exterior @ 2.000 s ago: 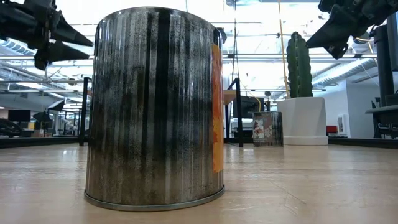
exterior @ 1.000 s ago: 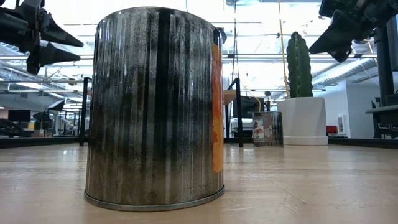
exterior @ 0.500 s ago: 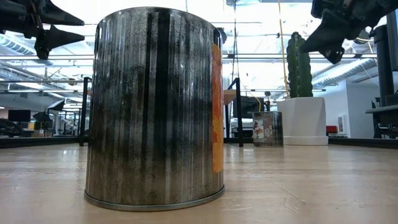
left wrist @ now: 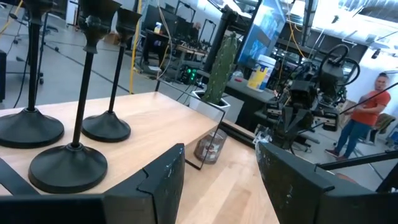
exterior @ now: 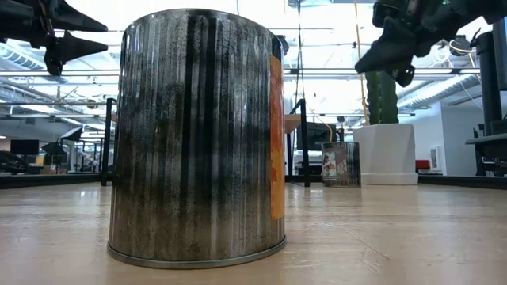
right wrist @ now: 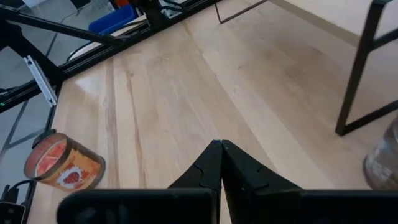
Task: Pick & Place candle stick holders
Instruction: Put the brown scented candle on the shelf
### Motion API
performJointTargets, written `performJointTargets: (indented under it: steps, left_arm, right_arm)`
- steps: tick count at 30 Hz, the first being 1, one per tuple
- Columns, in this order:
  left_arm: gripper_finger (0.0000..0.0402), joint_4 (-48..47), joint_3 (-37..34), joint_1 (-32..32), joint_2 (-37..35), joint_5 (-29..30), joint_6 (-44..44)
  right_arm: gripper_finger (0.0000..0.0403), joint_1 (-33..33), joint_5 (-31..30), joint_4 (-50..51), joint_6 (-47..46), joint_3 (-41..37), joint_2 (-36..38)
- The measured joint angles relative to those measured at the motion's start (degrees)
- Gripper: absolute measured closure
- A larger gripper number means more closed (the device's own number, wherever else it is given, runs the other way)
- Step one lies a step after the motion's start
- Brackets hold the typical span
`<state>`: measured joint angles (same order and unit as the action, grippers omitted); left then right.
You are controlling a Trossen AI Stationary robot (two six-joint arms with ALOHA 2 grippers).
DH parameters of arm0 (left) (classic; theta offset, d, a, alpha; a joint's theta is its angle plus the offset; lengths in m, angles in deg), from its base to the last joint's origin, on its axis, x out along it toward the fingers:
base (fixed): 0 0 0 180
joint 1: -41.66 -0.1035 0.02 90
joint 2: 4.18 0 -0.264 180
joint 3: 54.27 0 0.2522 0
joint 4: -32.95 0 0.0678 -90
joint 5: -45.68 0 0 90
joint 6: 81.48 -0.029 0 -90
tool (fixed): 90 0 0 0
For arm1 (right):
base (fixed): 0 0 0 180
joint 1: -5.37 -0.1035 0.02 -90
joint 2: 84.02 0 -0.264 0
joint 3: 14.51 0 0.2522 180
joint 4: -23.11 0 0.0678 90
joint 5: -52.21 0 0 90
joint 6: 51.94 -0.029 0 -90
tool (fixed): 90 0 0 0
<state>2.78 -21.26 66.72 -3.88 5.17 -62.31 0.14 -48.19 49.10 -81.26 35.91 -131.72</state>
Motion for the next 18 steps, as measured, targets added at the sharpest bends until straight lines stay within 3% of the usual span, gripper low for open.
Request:
performJointTargets:
  steps: [11, 18]
  left_arm:
    - [0.0195, 0.0, 0.0, 0.0, 0.0, 0.0, -2.8]
    - [0.0195, -0.2, 0.0, 0.0, 0.0, 4.2, -3.4]
  right_arm:
    - [0.0399, 2.3, 0.0, -7.9, 0.3, 0.0, -6.8]
    - [0.0399, 7.5, 2.5, -11.5, 3.0, 0.0, -10.6]
